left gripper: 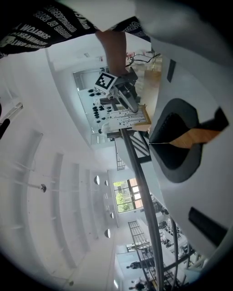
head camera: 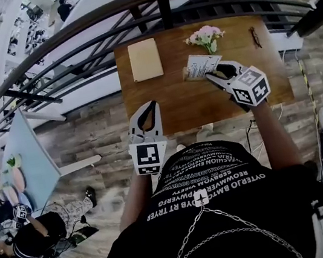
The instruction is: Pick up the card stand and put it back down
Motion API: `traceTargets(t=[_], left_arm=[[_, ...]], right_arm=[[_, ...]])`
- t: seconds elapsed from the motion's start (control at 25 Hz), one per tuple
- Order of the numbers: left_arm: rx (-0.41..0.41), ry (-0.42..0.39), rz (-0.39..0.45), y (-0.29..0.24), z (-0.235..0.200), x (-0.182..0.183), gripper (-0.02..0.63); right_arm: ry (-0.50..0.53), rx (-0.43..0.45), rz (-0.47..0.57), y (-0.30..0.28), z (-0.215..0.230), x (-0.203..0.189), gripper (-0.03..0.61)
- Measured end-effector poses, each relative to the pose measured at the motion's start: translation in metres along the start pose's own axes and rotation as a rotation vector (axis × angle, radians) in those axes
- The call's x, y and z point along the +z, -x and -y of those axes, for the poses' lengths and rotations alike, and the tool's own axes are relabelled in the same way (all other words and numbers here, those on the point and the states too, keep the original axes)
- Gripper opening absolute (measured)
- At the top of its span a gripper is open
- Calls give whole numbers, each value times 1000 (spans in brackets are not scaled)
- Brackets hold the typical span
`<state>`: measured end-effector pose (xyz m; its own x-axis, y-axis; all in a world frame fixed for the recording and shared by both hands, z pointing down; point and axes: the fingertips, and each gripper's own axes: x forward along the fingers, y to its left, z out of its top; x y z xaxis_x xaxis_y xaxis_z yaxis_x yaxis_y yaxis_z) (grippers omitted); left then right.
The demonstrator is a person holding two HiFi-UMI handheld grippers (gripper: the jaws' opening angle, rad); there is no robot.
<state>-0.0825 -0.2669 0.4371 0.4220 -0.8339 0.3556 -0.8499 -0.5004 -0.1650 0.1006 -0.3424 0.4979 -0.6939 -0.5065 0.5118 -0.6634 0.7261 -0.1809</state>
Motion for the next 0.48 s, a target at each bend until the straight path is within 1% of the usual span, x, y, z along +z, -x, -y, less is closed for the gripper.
traceTargets(t=[0.2, 0.48], left_arm=[[-17, -4, 6, 1, 7, 3, 29], [-37, -8, 11, 2, 18, 2, 29]], right_arm=[[40, -8, 32, 18, -7, 20, 164], [61, -10, 67, 38, -16, 36, 163]])
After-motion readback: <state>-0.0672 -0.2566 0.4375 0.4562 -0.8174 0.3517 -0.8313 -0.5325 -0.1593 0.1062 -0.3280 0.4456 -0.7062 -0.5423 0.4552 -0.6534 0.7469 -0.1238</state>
